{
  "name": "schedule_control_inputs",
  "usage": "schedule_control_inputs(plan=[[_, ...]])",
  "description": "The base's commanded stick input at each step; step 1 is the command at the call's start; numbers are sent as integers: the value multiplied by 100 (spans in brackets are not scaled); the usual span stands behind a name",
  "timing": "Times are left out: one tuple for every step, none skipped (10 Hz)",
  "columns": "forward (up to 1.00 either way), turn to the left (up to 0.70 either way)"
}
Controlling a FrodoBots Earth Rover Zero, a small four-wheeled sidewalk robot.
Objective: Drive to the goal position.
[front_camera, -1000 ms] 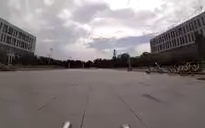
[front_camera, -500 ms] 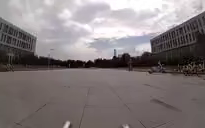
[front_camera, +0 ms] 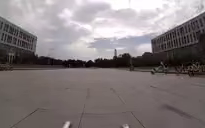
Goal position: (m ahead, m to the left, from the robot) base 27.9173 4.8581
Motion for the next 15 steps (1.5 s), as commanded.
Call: schedule_control_inputs(plan=[[70,0],[70,0],[70,0],[70,0],[70,0],[70,0],[70,0],[70,0],[70,0],[70,0],[70,0],[70,0],[70,0],[70,0],[70,0]])
